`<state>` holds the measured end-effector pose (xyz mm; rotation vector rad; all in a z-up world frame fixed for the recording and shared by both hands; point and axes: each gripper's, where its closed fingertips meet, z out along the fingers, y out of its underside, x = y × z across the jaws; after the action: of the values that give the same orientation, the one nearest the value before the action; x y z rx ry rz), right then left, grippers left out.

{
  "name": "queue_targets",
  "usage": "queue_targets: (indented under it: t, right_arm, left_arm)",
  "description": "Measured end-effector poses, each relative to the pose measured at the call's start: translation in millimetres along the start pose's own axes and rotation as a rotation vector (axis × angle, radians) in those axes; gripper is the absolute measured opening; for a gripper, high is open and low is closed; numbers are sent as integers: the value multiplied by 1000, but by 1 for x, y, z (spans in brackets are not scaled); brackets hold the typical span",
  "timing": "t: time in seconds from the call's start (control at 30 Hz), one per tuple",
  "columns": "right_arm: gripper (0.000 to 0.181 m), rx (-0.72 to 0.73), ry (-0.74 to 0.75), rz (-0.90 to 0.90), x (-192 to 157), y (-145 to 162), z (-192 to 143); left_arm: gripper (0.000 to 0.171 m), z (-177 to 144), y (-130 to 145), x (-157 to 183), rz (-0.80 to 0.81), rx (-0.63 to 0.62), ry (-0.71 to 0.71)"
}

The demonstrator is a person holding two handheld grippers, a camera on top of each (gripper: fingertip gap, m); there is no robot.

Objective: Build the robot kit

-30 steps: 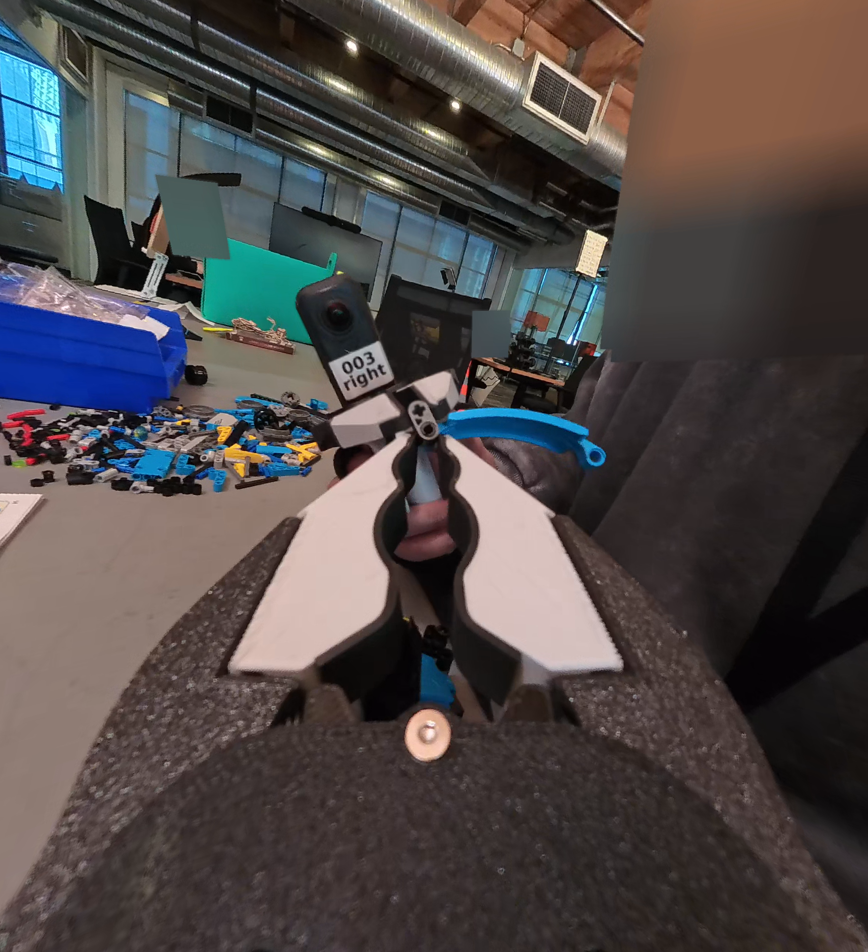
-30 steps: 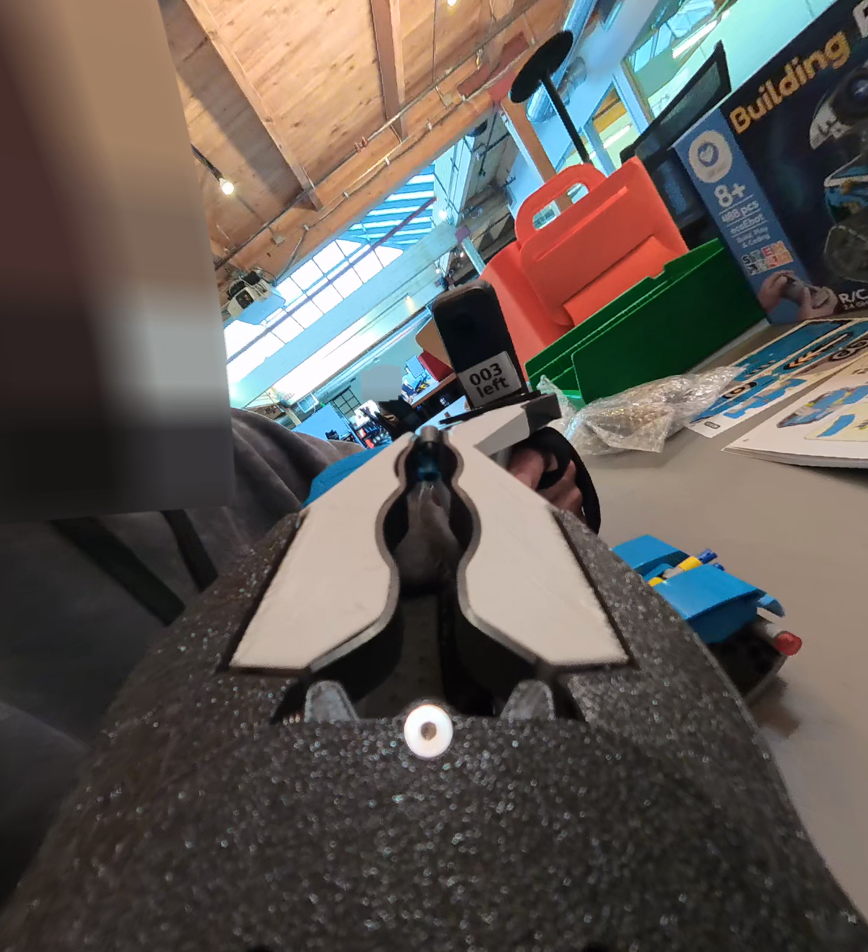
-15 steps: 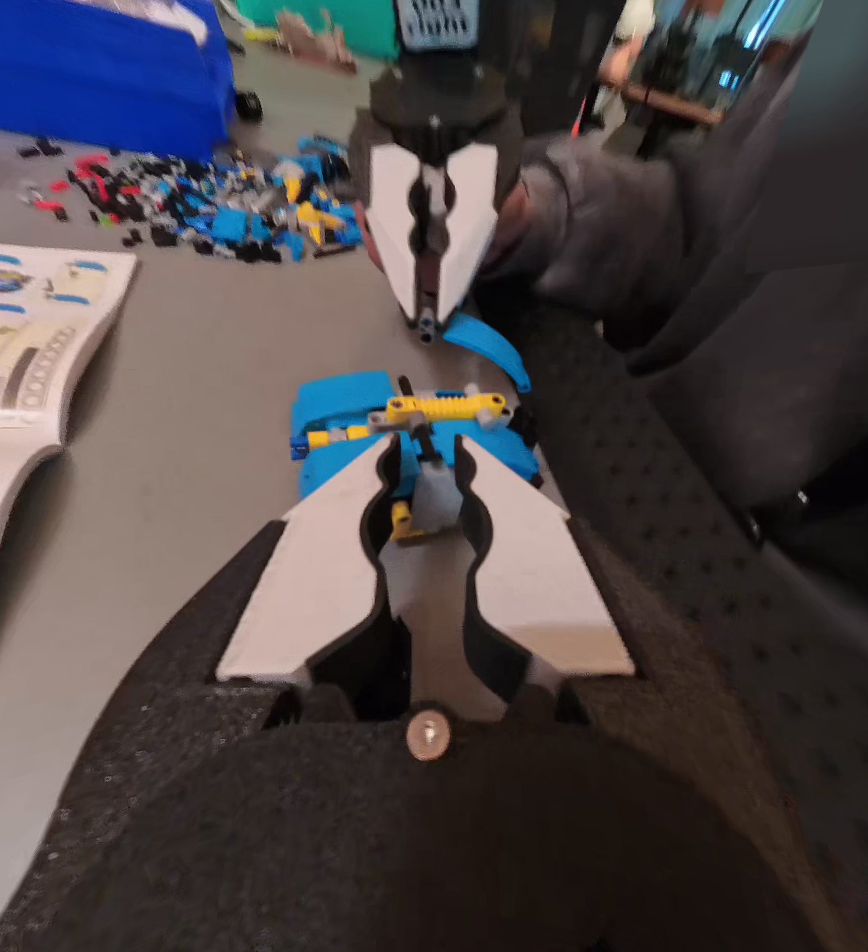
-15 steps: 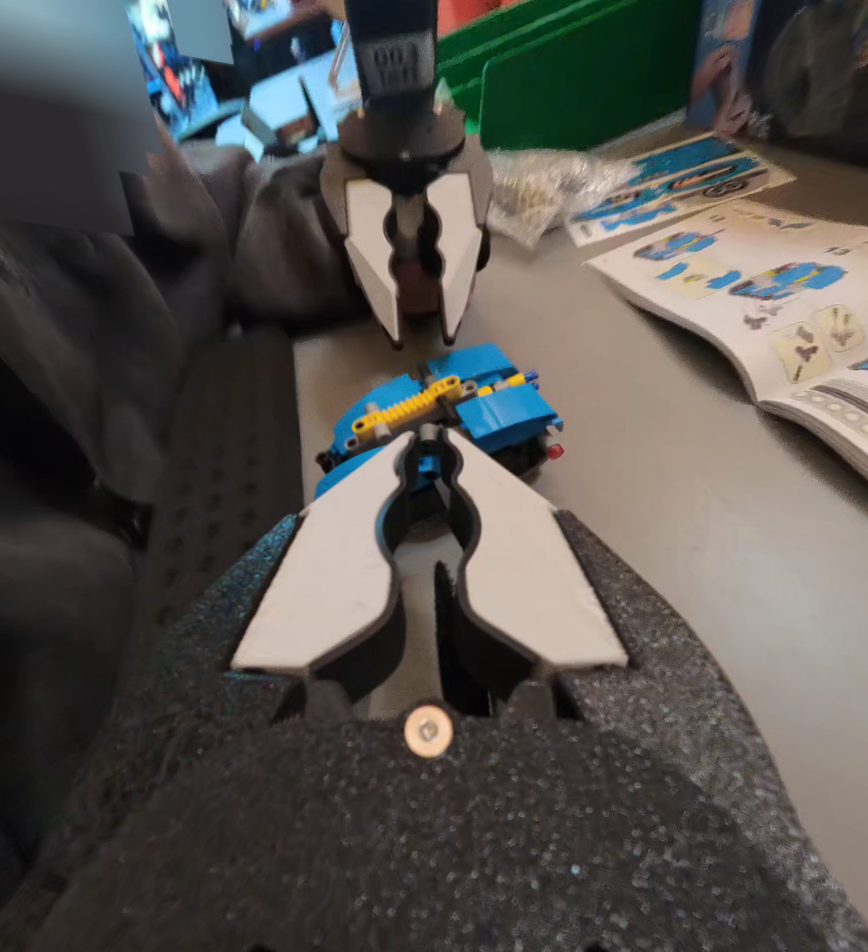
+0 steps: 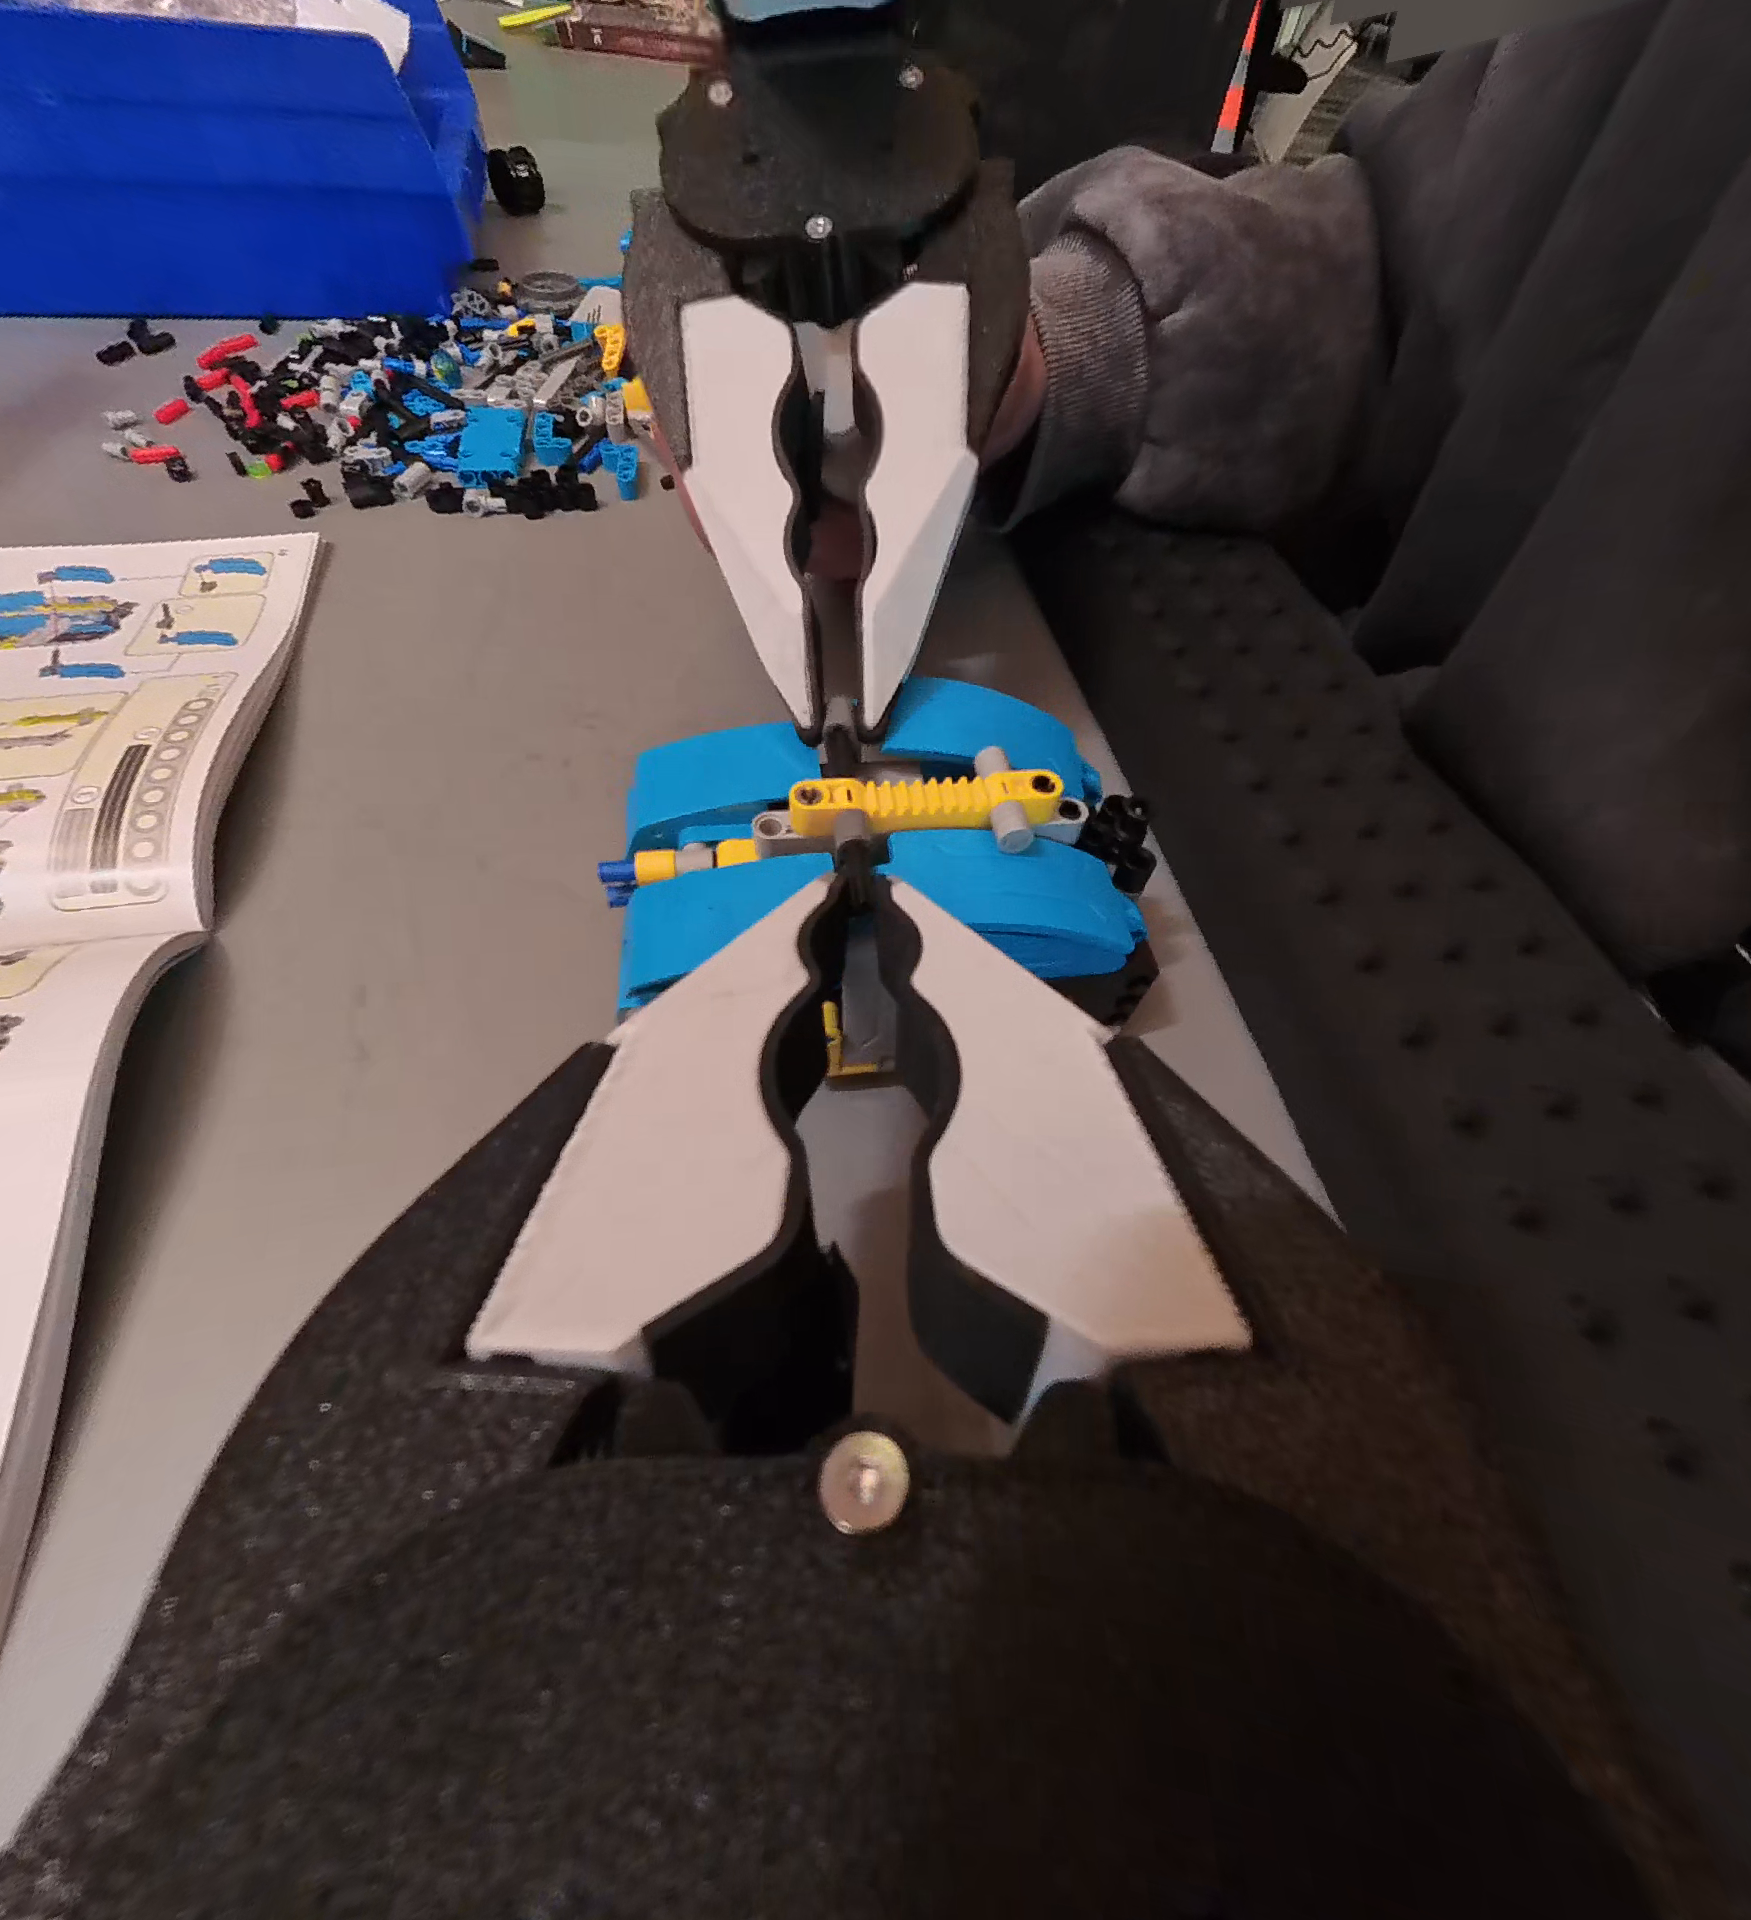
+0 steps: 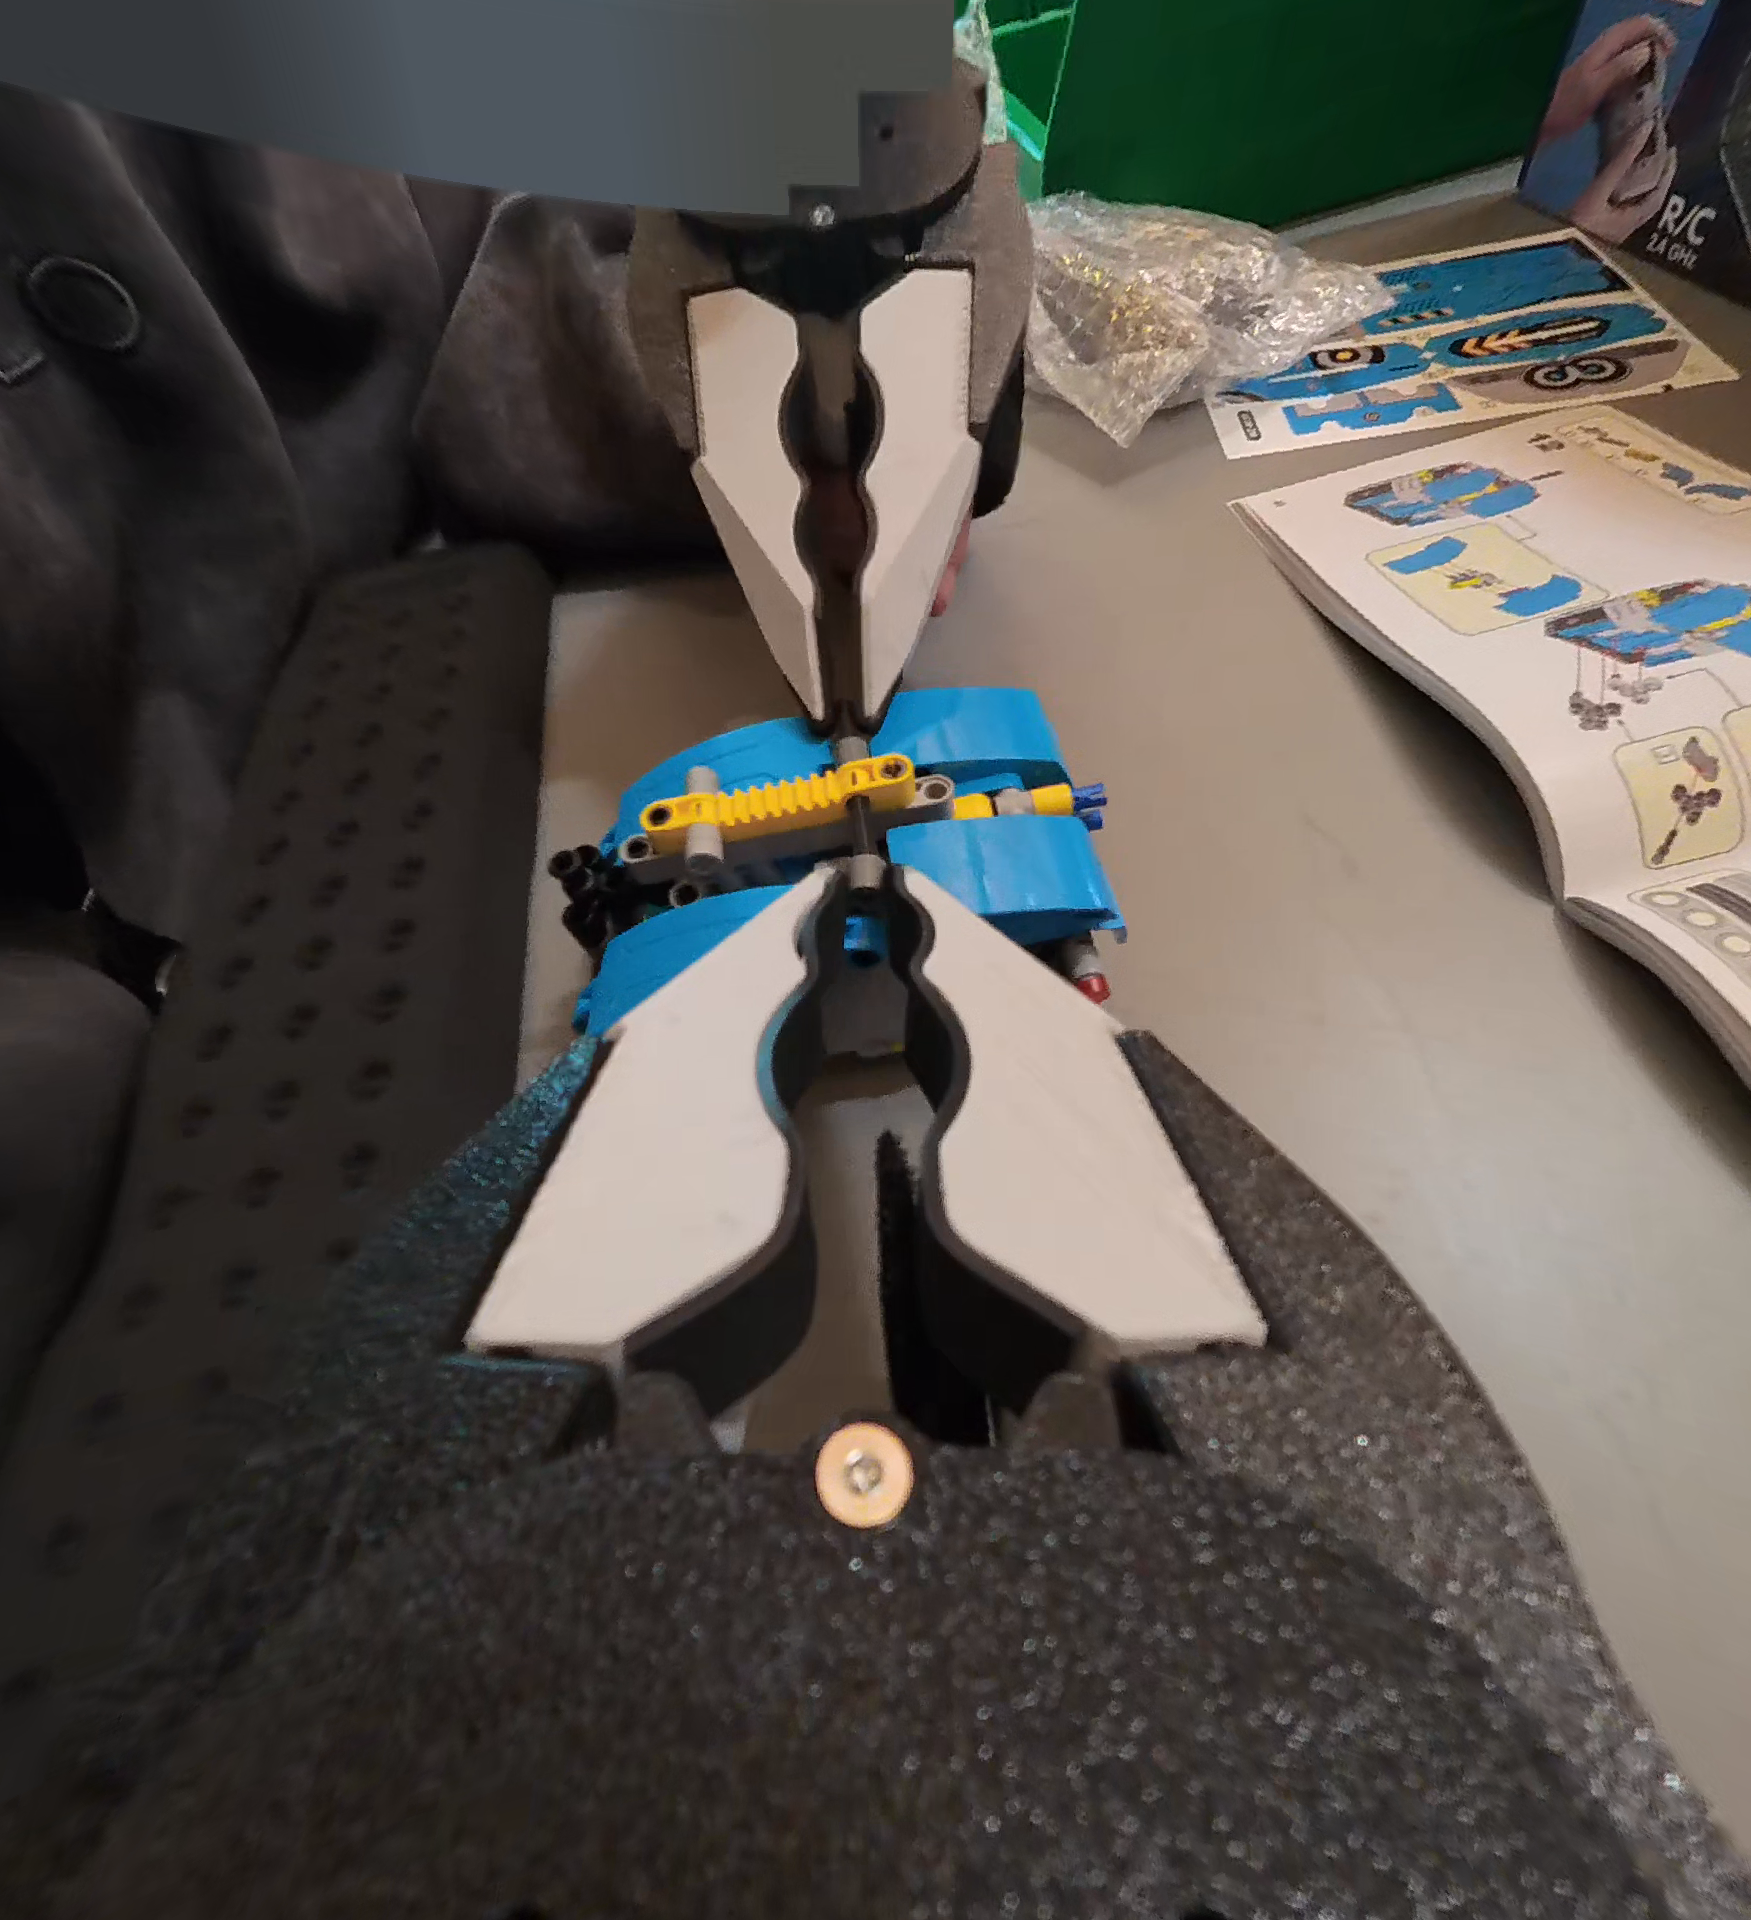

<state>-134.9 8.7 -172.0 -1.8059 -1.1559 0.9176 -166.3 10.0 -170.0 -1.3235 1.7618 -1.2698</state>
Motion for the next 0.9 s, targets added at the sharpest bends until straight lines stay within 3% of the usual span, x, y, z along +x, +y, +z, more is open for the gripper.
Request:
queue_targets:
  t: [0.23,0.5,0.63,0.77,0.9]
  right_arm:
    - [7,-17,35,-107,1,0,1]
    - [6,-15,-82,-120,2,1,2]
    - [6,-22,-72,-130,0,-1,7]
    - [6,-126,-49,-159,-1,-3,12]
    - [6,-98,-63,-105,0,-4,12]
  left_arm:
    - [4,0,0,0,10,-3,27]
    - [3,1,1,-1,13,-11,87]
    - [3,1,0,-1,12,-11,87]
    - [3,1,0,-1,11,-18,91]
    - [3,1,0,-1,17,-13,81]
